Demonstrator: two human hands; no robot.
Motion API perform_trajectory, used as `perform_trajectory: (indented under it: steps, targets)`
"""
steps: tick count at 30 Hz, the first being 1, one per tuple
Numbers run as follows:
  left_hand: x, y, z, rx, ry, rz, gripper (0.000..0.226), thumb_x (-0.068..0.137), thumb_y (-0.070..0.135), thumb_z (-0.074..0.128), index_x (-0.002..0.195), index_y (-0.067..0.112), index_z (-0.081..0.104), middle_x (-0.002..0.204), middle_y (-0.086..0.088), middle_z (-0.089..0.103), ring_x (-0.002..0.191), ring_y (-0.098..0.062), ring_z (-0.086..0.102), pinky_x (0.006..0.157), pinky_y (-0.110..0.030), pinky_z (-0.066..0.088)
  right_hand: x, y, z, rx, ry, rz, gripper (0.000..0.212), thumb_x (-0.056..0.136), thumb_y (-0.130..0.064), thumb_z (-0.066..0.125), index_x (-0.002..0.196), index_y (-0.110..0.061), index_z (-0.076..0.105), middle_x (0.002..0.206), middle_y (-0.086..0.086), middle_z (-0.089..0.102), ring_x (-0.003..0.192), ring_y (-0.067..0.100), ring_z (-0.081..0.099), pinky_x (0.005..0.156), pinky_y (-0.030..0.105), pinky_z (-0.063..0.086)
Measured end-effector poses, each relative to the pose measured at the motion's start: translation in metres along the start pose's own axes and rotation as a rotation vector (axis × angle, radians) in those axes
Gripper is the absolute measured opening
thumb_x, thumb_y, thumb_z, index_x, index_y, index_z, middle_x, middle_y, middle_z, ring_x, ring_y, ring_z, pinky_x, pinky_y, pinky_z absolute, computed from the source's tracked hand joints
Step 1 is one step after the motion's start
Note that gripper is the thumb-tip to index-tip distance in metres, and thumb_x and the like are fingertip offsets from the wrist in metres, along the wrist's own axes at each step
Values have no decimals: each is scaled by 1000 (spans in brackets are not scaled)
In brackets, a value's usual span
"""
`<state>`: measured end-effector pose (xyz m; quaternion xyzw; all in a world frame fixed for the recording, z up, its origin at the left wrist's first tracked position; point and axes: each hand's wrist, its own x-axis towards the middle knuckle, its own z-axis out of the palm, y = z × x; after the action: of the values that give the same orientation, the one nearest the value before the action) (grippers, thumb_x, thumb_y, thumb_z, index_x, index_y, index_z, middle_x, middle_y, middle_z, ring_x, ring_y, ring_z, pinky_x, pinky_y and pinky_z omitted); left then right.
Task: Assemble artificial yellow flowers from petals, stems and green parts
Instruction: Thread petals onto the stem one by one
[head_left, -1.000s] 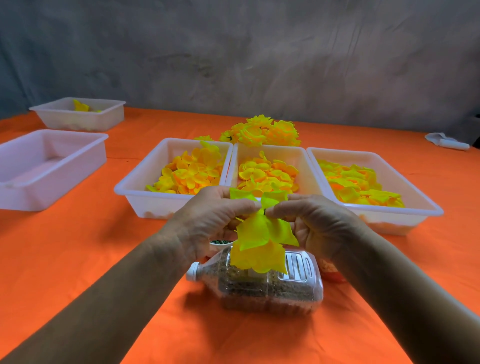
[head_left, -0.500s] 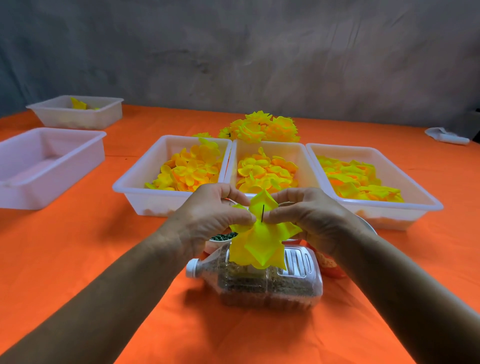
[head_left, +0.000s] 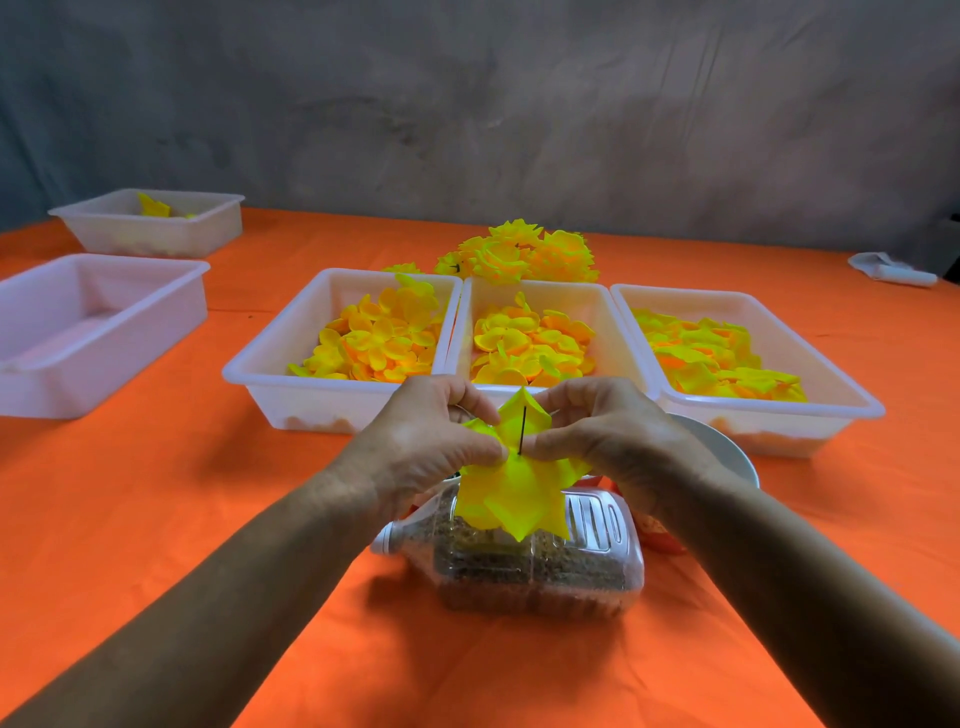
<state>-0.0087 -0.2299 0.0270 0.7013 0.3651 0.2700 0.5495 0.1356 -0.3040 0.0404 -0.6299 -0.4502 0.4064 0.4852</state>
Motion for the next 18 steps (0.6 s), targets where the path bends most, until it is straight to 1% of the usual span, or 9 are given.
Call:
perform_trajectory:
  steps: [1,3,5,8,11,13,15,18]
  targets:
    - [0,0,0,12,-2,4,26,69,-9,74,80,12,63,82,-4,63,77,-8,57,55,-12,47,0,1,-1,7,-6,7,28,72,13,69,74,-14,62,44,-9,59,40,-1,56,39,11,41]
    - [0,-2,1,45,4,12,27,69,-8,75,79,13,63,84,-5,64,77,-8,57,60,-17,46,0,4,-1,21,-27,22,26,74,13,68,75,-13,64,46,-9,61,41,1,58,40,12,42]
    - [0,-5,2,76,11,18,27,67,-7,75,78,14,63,83,-4,64,73,-6,56,60,-21,44,1,9,0,33,-35,21,25,74,15,67,78,-10,65,49,-7,63,42,2,59,40,12,42]
    - [1,-7,3,127,11,35,27,67,-6,76,77,16,63,72,2,58,65,-1,52,59,-21,41,2,16,3,34,-2,-6,26,71,17,68,82,-6,65,55,-3,66,45,5,61,43,15,46]
    - [2,-8,3,191,14,66,27,67,-4,76,78,16,63,69,2,56,64,-4,51,64,-24,43,3,20,3,29,46,-30,28,68,16,71,78,-9,63,63,4,67,50,9,63,47,20,50]
    - [1,-7,3,253,27,113,28,66,-2,77,83,17,63,71,3,56,66,-8,51,68,-27,45,3,21,3,6,73,-23,30,67,13,74,79,-12,62,69,9,63,54,14,62,49,21,50]
    - [-1,-6,2,316,38,186,32,66,0,78,86,21,64,77,4,56,68,-10,49,69,-28,46,2,21,2,-31,107,-1,31,66,8,77,81,-15,61,71,8,57,57,15,58,45,17,46]
    - [-5,-4,0,364,26,292,31,68,5,79,80,31,67,88,5,58,75,-2,51,72,-22,44,0,20,1,-22,114,11,30,66,6,78,80,-15,62,68,5,55,53,11,58,39,12,40]
